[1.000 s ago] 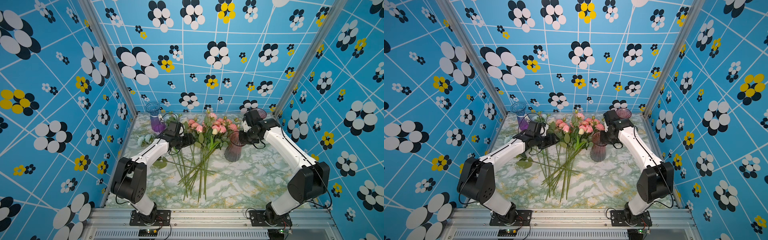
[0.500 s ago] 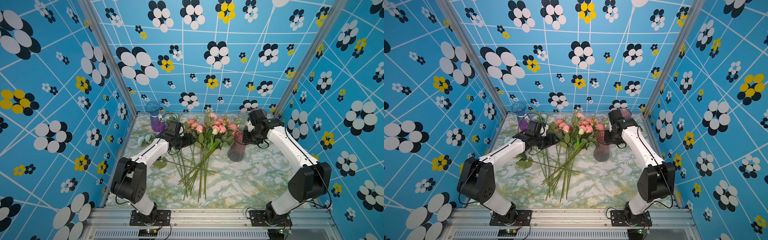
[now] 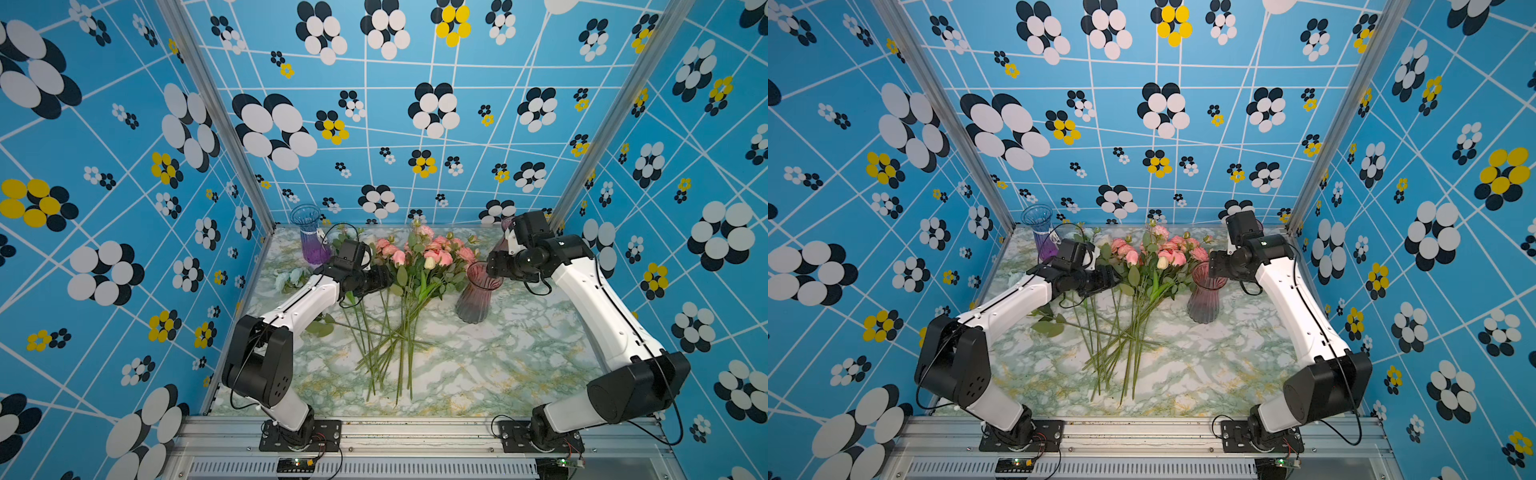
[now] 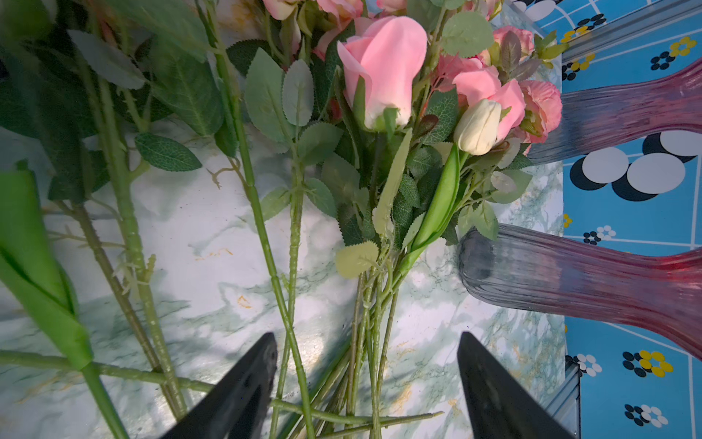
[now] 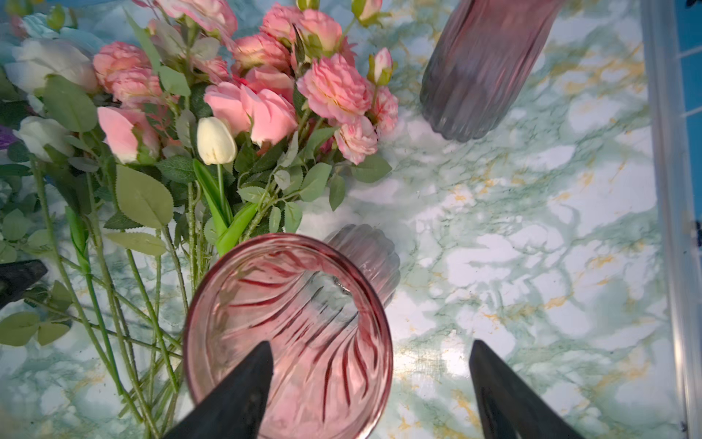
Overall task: Place the pink flowers into the vase
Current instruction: Pick up the flower at the center of the board.
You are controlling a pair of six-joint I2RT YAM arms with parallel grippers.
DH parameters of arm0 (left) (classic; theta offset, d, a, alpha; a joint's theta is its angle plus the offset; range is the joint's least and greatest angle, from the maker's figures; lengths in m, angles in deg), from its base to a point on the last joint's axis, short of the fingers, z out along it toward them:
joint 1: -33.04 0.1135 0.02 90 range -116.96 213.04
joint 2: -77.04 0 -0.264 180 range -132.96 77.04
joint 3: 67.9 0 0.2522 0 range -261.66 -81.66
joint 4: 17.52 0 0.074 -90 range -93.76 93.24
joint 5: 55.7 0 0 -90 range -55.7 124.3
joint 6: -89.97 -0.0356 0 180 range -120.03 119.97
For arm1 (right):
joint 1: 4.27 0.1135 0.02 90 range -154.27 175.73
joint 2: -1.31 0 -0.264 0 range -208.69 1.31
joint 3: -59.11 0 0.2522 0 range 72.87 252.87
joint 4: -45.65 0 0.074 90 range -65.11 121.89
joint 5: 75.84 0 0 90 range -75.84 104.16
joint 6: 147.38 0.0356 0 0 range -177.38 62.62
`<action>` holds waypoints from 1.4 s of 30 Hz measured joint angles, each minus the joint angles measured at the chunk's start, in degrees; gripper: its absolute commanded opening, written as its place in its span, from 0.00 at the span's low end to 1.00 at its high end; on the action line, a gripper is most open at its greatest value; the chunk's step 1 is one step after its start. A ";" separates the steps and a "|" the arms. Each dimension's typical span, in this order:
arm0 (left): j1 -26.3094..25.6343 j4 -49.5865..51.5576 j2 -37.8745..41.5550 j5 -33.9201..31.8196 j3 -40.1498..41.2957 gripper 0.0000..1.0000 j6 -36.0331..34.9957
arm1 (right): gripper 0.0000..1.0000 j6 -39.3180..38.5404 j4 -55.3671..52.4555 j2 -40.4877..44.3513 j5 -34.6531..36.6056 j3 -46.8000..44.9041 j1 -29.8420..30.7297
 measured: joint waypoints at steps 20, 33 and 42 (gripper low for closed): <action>-5.64 -6.60 -11.91 -0.11 0.98 0.57 5.62 | 0.99 0.35 5.88 0.70 0.26 2.38 7.41; -6.19 -10.36 -16.72 -0.57 0.79 0.22 5.92 | 0.99 0.33 7.26 0.68 0.26 -2.08 7.50; -6.16 -10.36 -16.72 -0.98 -0.55 0.13 4.61 | 0.99 0.33 7.34 0.66 0.26 -2.16 7.50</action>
